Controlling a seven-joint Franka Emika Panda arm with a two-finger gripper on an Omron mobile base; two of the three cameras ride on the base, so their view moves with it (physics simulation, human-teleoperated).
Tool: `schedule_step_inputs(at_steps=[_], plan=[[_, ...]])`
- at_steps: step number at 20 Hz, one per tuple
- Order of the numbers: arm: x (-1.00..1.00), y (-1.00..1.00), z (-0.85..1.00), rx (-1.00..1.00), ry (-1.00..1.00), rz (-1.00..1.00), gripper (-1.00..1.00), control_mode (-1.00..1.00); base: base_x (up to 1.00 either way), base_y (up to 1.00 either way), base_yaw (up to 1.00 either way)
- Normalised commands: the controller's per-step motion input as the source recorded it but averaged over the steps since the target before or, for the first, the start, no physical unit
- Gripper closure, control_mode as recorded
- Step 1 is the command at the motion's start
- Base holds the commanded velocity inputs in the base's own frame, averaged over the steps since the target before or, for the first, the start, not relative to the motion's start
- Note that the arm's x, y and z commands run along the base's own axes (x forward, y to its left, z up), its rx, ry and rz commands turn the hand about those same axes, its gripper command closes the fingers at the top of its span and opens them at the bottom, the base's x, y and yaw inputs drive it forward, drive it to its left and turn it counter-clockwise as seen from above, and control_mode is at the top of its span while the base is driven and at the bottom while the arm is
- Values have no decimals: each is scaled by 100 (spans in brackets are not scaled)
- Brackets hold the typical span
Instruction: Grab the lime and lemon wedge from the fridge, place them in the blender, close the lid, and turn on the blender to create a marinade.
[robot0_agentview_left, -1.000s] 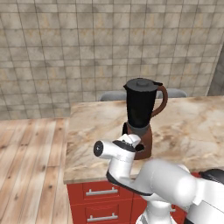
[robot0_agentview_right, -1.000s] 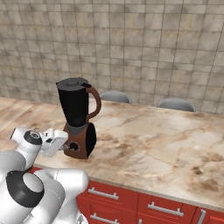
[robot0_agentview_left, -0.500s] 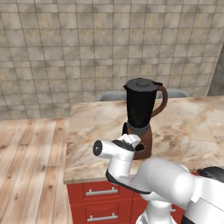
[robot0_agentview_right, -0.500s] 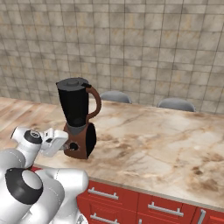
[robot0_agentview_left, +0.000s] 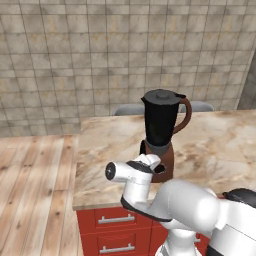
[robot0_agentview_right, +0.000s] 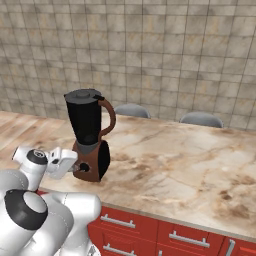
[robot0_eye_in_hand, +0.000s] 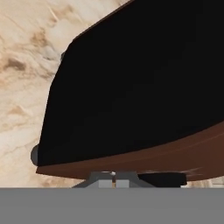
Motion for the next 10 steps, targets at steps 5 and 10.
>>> schedule_step_inputs(at_steps=[5,10], plan=[[22,-28,-26,0,-7,7,100,-100,0,0,0],[11,-7,-17,4,-3,5,100,-100,0,0,0]])
